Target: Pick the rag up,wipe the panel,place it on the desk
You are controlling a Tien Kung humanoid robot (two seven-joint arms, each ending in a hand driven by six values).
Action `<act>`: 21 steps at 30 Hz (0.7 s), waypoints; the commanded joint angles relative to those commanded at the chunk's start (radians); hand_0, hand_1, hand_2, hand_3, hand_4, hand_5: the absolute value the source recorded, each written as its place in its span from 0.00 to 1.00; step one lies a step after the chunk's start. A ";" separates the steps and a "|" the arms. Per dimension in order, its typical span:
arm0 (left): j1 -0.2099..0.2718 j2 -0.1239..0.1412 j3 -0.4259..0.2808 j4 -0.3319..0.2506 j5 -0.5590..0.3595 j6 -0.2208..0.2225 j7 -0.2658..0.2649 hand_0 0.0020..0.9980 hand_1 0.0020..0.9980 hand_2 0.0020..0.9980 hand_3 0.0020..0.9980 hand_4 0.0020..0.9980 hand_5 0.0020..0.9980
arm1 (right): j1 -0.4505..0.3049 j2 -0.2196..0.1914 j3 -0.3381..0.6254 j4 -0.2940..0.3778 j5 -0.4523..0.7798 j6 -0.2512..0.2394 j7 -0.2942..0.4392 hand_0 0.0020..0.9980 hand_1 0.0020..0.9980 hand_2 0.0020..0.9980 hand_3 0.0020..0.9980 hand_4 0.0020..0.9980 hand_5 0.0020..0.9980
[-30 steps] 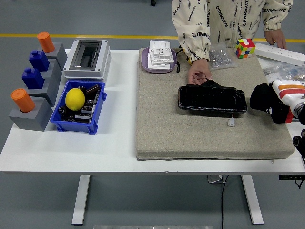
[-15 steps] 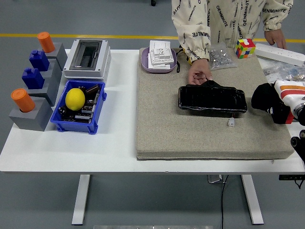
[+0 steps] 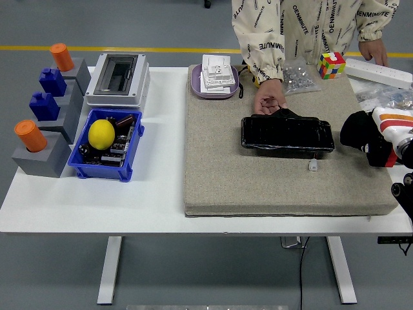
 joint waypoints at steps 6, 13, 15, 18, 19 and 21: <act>-0.001 0.000 -0.003 0.000 0.001 0.000 0.000 0.64 0.69 0.73 0.57 0.59 0.47 | -0.001 -0.003 0.009 0.013 0.031 0.048 -0.037 0.38 0.44 0.53 0.49 1.00 0.50; -0.001 0.000 -0.008 0.000 0.004 0.000 0.001 0.64 0.69 0.73 0.57 0.59 0.47 | 0.002 -0.004 0.016 0.015 0.044 0.074 -0.042 0.51 0.50 0.61 0.52 1.00 0.56; -0.001 0.000 -0.008 0.000 0.005 0.000 0.001 0.64 0.69 0.73 0.56 0.59 0.47 | 0.003 -0.006 0.017 0.018 0.046 0.075 -0.040 0.58 0.56 0.67 0.55 1.00 0.59; -0.001 -0.001 -0.009 0.000 0.005 0.000 0.000 0.64 0.69 0.73 0.56 0.59 0.47 | 0.004 -0.009 0.018 0.020 0.049 0.079 -0.037 0.58 0.56 0.67 0.55 1.00 0.59; -0.001 -0.001 -0.008 0.000 0.004 0.000 0.000 0.64 0.69 0.73 0.56 0.59 0.47 | 0.005 -0.010 0.018 0.020 0.050 0.080 -0.035 0.58 0.56 0.67 0.55 1.00 0.59; -0.002 -0.002 -0.008 0.000 0.003 0.000 0.000 0.64 0.69 0.73 0.57 0.59 0.47 | 0.005 -0.012 0.018 0.020 0.050 0.082 -0.033 0.62 0.59 0.70 0.59 1.00 0.60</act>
